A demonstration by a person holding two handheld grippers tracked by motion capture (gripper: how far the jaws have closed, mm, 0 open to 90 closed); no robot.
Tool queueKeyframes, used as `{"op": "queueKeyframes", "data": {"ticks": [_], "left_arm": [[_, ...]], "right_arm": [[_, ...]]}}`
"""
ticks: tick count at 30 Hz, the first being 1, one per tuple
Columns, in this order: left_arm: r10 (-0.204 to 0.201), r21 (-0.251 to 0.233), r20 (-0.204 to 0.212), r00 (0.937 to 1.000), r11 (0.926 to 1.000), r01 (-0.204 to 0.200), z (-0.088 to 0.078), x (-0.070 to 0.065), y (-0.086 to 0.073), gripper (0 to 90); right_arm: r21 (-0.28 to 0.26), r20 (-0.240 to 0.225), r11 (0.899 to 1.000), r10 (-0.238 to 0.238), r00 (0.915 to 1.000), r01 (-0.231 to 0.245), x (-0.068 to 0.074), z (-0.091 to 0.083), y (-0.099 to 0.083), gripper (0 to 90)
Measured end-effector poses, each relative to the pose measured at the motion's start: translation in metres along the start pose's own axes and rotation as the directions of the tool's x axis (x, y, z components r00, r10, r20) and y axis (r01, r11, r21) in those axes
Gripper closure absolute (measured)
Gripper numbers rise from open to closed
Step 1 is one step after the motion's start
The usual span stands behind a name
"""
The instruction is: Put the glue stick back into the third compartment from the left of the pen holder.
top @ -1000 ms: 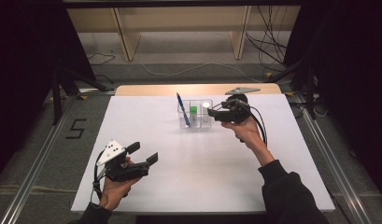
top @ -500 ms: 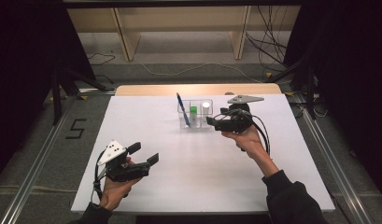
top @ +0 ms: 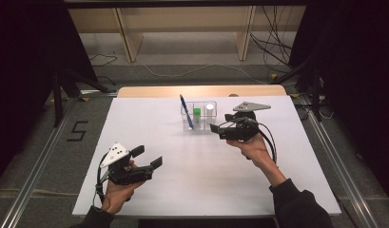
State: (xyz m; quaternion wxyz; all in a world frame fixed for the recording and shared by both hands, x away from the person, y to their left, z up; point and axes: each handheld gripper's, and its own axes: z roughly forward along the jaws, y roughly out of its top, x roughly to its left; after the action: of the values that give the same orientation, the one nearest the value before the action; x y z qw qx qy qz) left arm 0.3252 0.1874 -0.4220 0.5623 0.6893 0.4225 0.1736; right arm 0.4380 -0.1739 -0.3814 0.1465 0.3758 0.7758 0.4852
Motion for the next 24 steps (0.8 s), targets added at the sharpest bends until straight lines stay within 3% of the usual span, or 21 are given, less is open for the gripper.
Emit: {"op": "queueKeyframes", "data": {"ticks": [24], "left_arm": [[0.003,0.035,0.039,0.9992,0.9994,-0.004,0.003,-0.001,-0.001,15.0]], "right_arm": [[-0.056,-0.045,0.998,0.017,0.9988,-0.019,0.005,-0.034,-0.033,20.6]]}}
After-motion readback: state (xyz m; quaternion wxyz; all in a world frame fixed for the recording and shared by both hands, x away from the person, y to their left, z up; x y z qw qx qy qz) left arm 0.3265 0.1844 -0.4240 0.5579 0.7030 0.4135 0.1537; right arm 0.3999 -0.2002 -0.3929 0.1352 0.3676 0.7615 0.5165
